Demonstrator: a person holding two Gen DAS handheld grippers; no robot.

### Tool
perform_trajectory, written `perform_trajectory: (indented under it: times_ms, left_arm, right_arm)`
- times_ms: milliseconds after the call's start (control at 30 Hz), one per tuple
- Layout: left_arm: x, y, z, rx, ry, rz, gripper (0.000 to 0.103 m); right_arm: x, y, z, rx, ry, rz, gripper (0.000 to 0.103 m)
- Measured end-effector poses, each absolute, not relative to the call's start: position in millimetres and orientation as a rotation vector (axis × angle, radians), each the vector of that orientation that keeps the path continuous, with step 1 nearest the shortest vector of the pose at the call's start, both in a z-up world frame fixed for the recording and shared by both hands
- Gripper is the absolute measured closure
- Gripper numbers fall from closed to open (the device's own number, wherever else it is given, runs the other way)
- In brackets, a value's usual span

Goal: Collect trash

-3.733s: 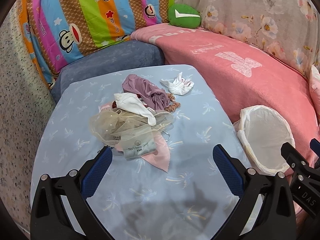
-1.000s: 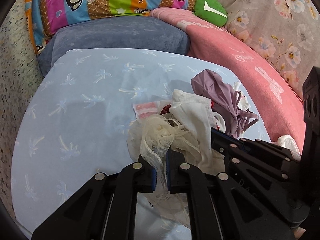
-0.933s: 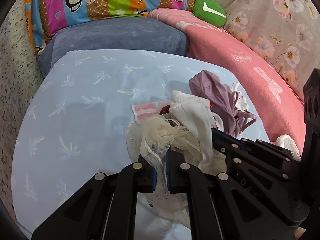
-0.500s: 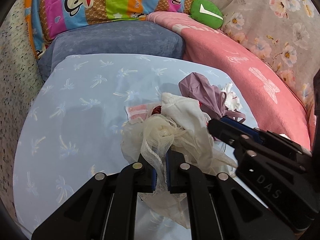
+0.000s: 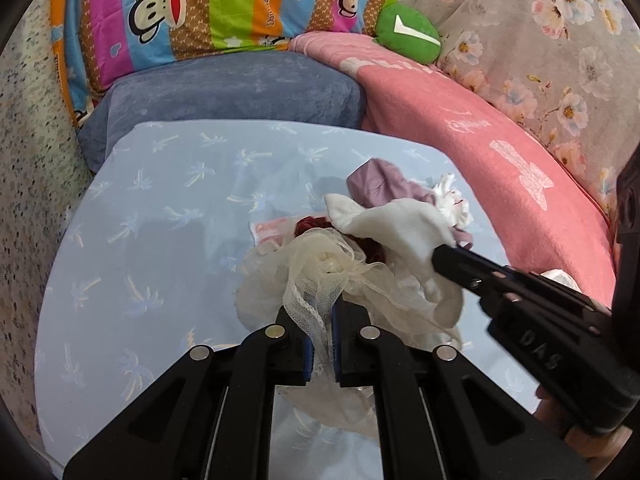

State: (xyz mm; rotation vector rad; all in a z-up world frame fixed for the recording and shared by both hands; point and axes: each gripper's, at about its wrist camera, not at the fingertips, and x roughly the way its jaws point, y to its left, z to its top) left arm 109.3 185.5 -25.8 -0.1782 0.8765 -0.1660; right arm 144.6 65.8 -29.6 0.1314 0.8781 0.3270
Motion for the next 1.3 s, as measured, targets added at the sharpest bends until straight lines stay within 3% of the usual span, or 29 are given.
perform_trajectory:
  times_ms: [533, 1033, 1300]
  left_arm:
    - [71, 89, 46, -0.089, 0.733, -0.397, 0.096]
    - [51, 52, -56, -0.075, 0.987, -0.499, 0.094]
    - [43, 48, -56, -0.023, 0.996, -0.471, 0.096]
  right_arm:
    - [57, -82, 52, 0.24, 0.658, 0.086, 0.101]
    - [8, -133, 2, 0.289, 0.75, 0.002, 0.101]
    - [6, -132, 0, 0.278, 0.754, 0.0, 0.101]
